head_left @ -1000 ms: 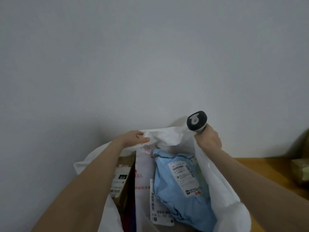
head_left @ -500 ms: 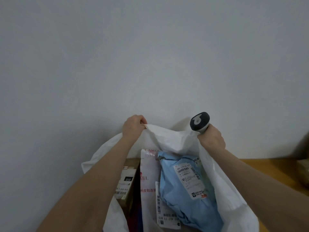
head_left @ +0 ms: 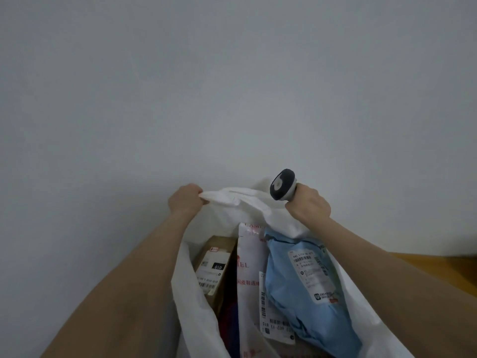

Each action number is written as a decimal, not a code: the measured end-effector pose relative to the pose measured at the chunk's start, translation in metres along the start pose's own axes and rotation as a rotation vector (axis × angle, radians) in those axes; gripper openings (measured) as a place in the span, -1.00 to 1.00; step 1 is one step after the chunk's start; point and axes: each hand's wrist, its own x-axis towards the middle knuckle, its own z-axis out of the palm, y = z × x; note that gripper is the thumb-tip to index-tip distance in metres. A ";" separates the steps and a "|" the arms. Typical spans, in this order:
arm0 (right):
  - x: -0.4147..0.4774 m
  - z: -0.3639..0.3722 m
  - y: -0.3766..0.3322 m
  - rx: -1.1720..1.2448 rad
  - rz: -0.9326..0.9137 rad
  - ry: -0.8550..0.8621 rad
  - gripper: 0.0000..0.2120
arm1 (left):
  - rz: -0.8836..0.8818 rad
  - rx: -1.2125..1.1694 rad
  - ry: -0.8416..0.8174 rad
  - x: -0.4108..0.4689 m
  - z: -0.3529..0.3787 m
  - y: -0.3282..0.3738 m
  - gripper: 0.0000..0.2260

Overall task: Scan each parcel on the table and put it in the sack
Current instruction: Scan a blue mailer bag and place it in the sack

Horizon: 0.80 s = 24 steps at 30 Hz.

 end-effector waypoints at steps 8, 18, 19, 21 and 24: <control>-0.003 -0.015 0.010 -0.010 0.015 0.011 -0.90 | -0.023 -0.026 -0.030 -0.015 -0.007 0.011 -0.57; -0.058 -0.064 0.068 0.056 0.071 -0.004 -0.84 | -0.306 0.043 0.104 -0.113 -0.007 0.014 -0.35; -0.067 -0.067 0.079 0.068 0.085 -0.010 -0.82 | -0.382 -0.013 0.096 -0.128 -0.005 0.013 -0.31; -0.084 -0.068 0.100 0.092 0.129 -0.039 -0.76 | -0.523 -0.165 0.070 -0.156 0.001 0.009 -0.21; -0.113 -0.063 0.131 0.111 0.188 -0.121 -0.66 | -0.661 -0.404 -0.022 -0.200 0.015 0.004 -0.20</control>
